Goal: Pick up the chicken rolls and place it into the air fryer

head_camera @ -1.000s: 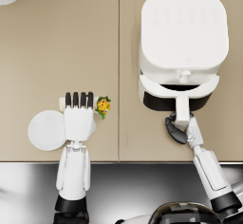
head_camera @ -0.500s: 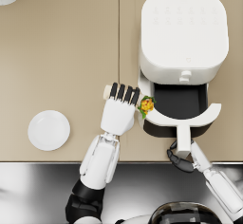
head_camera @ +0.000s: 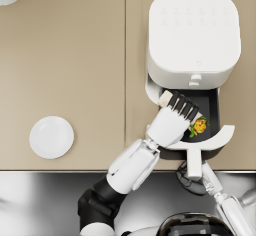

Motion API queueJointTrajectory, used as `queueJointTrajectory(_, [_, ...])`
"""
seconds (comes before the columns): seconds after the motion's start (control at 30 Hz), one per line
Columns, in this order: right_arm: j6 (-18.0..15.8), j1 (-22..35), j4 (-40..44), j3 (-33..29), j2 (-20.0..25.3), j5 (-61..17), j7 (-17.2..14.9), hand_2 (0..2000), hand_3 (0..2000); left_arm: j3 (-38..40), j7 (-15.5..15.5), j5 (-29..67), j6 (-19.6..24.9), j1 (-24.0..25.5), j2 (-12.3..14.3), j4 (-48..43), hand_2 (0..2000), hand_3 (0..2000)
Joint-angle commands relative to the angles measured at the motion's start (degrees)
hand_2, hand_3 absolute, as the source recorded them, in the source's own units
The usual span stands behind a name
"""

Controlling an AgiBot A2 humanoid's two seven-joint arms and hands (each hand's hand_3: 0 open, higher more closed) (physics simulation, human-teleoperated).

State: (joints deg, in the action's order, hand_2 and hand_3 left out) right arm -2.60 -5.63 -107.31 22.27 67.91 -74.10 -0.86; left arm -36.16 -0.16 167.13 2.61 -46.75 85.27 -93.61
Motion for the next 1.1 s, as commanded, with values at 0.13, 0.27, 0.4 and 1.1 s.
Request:
queueJointTrajectory(0.13, [-9.8, 0.8, -5.0, 24.8, 2.6, 0.0, -0.4, 2000, 2000, -0.1, 0.0, 0.1, -0.5, -1.8, 1.9, 5.8, 0, 1020])
queueJointTrajectory(0.27, [-16.4, 0.4, -4.6, 24.0, 3.0, 0.0, 0.3, 2000, 2000, 4.5, 0.1, 0.1, -1.8, 3.3, -1.5, 1.9, 0, 0])
queueJointTrajectory(0.4, [-17.0, 0.2, -4.7, 23.4, 3.4, 0.0, 0.3, 2000, 2000, 12.5, 0.1, 0.1, -2.4, 13.0, -8.8, -7.4, 0, 0])
queueJointTrajectory(1.1, [-19.0, 27.3, 16.6, 5.3, 16.9, -0.3, -0.2, 2000, 2000, 49.8, 0.2, 0.1, -2.6, 31.4, -10.5, -17.7, 0, 0])
